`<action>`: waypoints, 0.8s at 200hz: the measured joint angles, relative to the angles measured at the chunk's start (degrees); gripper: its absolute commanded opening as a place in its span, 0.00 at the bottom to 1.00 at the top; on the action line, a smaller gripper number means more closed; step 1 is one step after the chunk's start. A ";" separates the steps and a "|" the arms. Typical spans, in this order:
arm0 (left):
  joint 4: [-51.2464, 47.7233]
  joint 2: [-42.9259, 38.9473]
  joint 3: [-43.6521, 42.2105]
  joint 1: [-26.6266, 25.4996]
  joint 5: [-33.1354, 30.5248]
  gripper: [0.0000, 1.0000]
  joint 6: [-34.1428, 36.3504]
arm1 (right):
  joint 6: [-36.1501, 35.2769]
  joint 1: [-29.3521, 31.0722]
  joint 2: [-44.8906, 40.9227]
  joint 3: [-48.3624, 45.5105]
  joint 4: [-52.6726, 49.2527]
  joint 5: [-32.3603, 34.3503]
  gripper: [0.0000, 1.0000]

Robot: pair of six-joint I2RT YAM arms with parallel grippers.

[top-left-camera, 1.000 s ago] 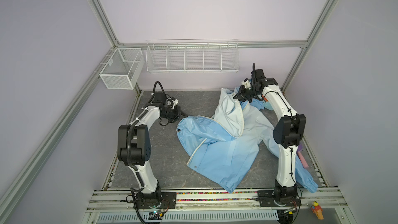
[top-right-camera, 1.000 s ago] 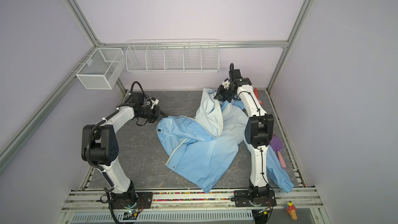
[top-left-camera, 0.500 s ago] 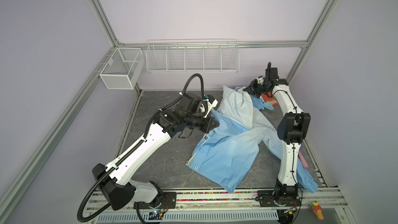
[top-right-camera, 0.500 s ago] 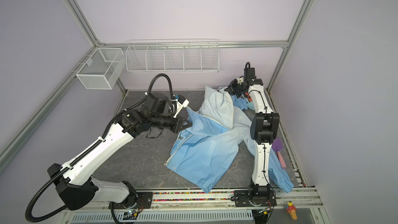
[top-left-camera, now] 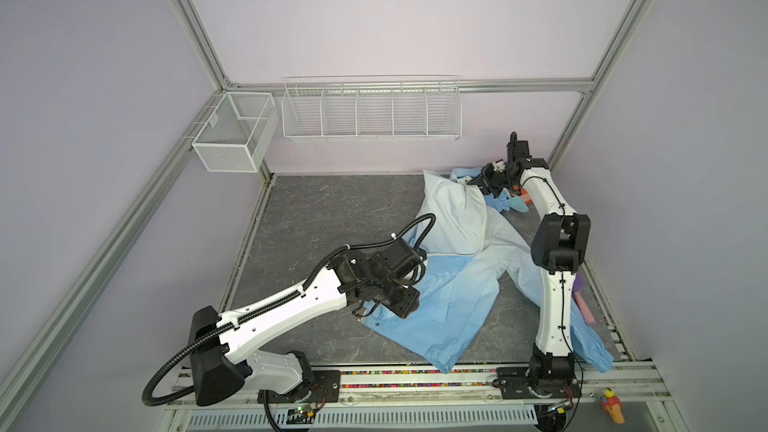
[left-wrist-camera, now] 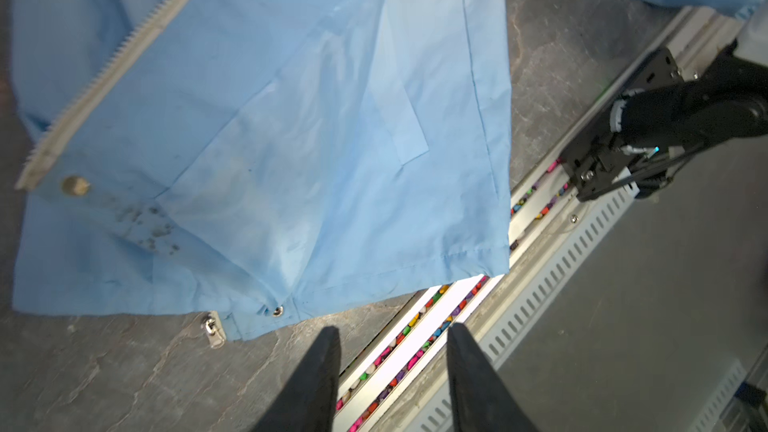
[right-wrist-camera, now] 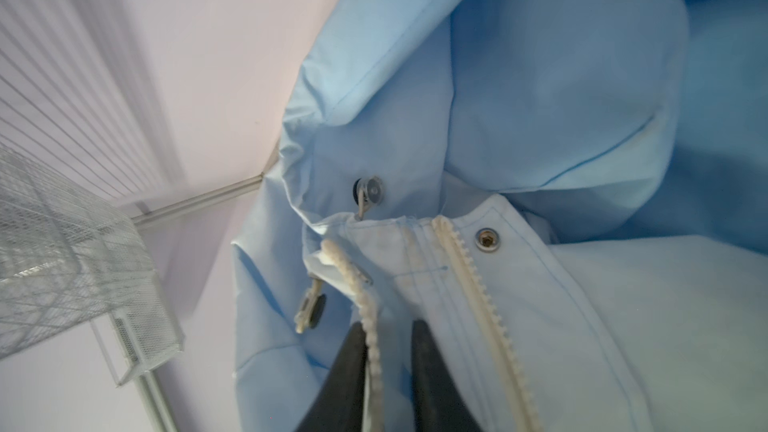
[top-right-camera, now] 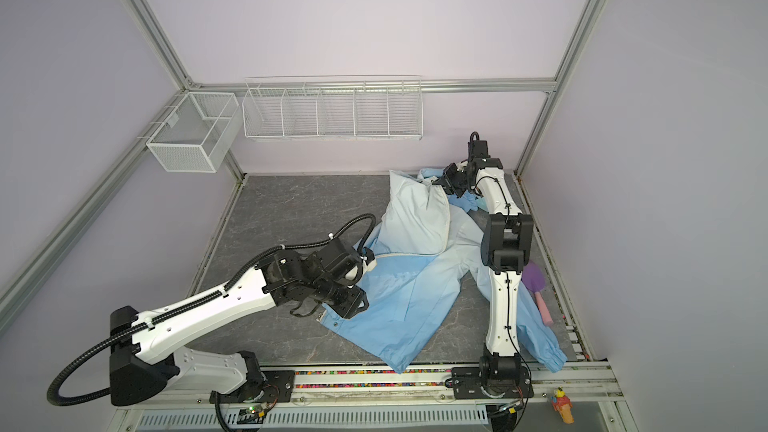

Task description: Zip up the jacket

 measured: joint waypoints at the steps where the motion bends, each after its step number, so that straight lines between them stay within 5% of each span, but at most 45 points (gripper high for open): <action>1: 0.02 -0.22 -0.07 0.20 -0.13 0.49 -0.15 | -0.37 0.00 -0.04 -0.02 -0.13 0.07 0.45; 24: 1.33 -4.79 -2.05 9.14 -1.01 0.57 -5.66 | -3.19 -0.26 -1.64 -2.16 -2.49 2.29 0.64; 52: 8.11 -7.32 -8.92 27.04 5.99 0.56 -14.47 | -6.19 -0.42 -7.15 -6.58 -6.36 6.12 0.71; 70: 13.60 -5.75 -14.38 33.57 12.17 0.56 -19.54 | -8.11 -0.42 -13.33 -11.37 -7.78 8.37 0.74; 106: 22.95 -1.84 -20.31 35.32 19.54 0.54 -26.03 | -11.56 -0.22 -27.56 -21.97 -8.52 11.04 0.75; 160: 31.12 5.53 -21.99 35.34 23.87 0.50 -25.18 | -14.67 1.31 -37.22 -34.53 -8.70 11.50 0.76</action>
